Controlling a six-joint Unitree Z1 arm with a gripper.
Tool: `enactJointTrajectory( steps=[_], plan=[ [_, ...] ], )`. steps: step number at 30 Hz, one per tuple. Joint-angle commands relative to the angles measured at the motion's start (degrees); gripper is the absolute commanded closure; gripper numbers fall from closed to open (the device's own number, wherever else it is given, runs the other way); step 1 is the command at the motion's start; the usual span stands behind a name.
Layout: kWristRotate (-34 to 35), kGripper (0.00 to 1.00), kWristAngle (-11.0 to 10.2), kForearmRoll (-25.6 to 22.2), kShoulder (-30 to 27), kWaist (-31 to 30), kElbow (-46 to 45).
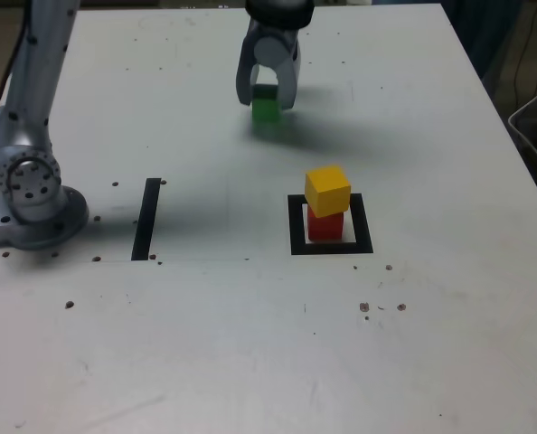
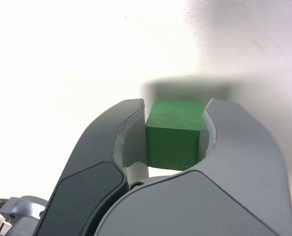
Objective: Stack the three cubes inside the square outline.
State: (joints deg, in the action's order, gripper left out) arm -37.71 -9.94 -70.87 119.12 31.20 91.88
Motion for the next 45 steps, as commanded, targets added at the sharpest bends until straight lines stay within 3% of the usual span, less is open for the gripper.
enactJointTrajectory(
  steps=[1,9,15,23,32,45],
  plan=[
    [1.0,0.81,-0.2,-2.1,-1.8,-1.0,1.5],
    [3.2,0.81,3.3,-11.1,-4.8,-4.9,9.1],
    [8.8,0.81,3.8,-15.1,-7.7,-10.7,12.3],
    [18.2,0.82,4.2,-16.1,-9.8,-19.5,12.9],
    [26.3,0.83,6.0,-16.7,-10.2,-25.7,12.5],
    [37.8,0.83,5.7,-16.3,-8.9,-33.5,11.9]
  ],
)
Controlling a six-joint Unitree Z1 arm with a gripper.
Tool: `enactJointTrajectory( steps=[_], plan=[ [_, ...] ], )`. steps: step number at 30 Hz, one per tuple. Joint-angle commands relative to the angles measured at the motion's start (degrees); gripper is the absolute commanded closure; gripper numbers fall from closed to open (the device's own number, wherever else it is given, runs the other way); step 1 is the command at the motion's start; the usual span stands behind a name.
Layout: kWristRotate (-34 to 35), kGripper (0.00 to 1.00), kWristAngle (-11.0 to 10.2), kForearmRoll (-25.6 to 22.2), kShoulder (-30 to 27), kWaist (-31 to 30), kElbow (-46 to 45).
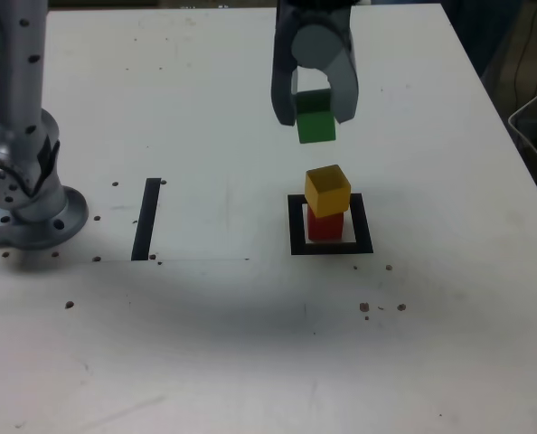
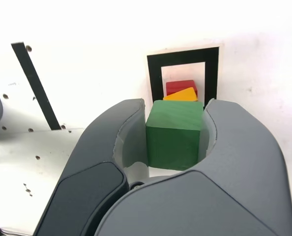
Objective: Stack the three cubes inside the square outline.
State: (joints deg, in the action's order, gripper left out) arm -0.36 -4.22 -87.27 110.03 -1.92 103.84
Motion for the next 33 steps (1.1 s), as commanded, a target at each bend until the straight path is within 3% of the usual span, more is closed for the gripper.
enactJointTrajectory(
  steps=[1,14,33],
  plan=[
    [0.9,0.83,0.0,0.1,0.3,-0.6,-0.1],
    [3.3,0.82,-1.1,0.1,4.0,-4.1,-0.4],
    [3.0,0.8,-0.2,-0.1,5.6,-5.5,0.5]
  ],
)
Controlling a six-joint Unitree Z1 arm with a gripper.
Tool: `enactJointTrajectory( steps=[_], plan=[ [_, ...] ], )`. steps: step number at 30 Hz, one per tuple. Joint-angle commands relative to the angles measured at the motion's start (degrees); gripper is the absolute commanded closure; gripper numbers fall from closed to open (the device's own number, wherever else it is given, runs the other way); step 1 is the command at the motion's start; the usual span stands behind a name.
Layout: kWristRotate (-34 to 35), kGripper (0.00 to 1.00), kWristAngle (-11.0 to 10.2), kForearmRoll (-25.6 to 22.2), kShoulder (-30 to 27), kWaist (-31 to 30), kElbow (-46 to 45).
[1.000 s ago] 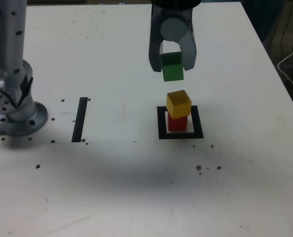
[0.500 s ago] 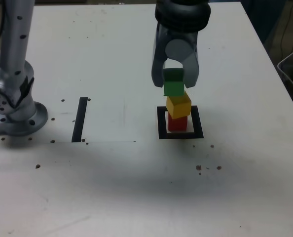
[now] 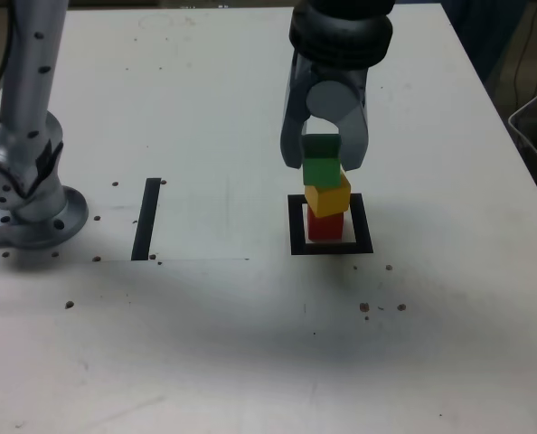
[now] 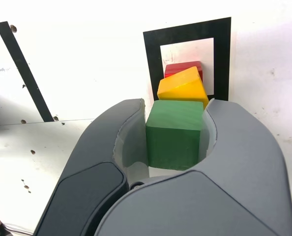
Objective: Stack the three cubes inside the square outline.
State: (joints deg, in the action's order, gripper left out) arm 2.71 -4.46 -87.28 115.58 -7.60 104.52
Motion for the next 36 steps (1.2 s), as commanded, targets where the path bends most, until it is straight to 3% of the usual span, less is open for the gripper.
enactJointTrajectory(
  steps=[1,28,36],
  plan=[
    [-0.1,0.8,0.1,0.0,0.0,0.2,-0.2],
    [-1.8,0.78,1.5,0.6,0.7,3.1,0.4],
    [-1.8,0.67,2.2,0.4,0.9,3.6,0.1]
  ],
)
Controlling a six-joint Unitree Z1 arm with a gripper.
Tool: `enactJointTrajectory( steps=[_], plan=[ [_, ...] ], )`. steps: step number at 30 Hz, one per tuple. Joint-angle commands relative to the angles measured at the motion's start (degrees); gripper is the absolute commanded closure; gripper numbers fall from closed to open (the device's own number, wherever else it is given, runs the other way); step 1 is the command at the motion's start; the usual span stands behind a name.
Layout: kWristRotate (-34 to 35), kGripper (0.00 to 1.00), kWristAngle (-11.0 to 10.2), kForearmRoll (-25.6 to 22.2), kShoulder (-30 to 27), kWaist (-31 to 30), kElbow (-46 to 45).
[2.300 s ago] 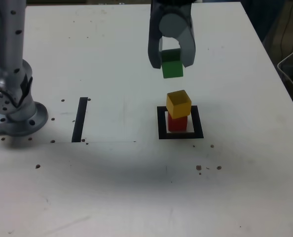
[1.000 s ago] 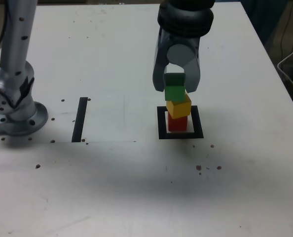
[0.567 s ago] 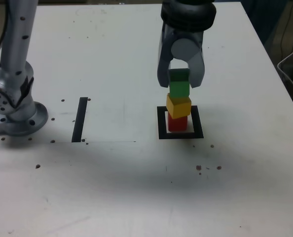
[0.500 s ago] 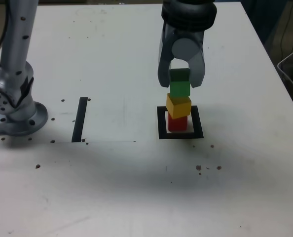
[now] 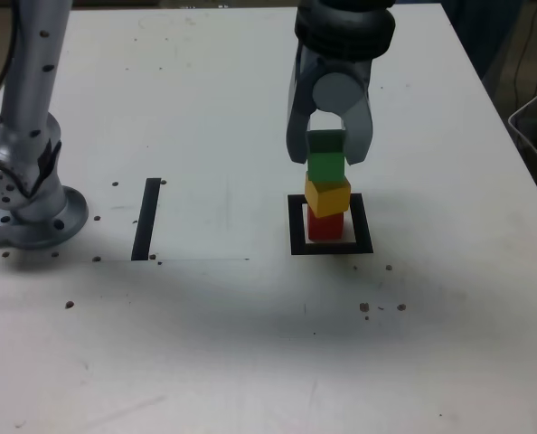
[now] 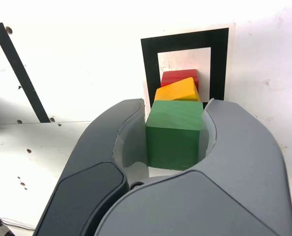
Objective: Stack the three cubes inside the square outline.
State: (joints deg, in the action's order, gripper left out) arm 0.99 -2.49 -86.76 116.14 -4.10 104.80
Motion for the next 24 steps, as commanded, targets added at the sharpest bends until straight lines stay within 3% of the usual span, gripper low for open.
enactJointTrajectory(
  steps=[1,5,10,13,24],
  plan=[
    [-0.1,0.65,0.3,-0.1,0.4,0.1,-0.3],
    [-0.1,0.5,0.4,0.5,0.8,0.1,-1.2],
    [-0.3,0.16,0.2,1.1,1.0,0.3,-2.0],
    [-0.3,0.03,0.2,1.1,1.0,0.4,-2.0],
    [-0.3,0.01,-0.1,0.6,-0.5,0.4,-2.0]
  ],
)
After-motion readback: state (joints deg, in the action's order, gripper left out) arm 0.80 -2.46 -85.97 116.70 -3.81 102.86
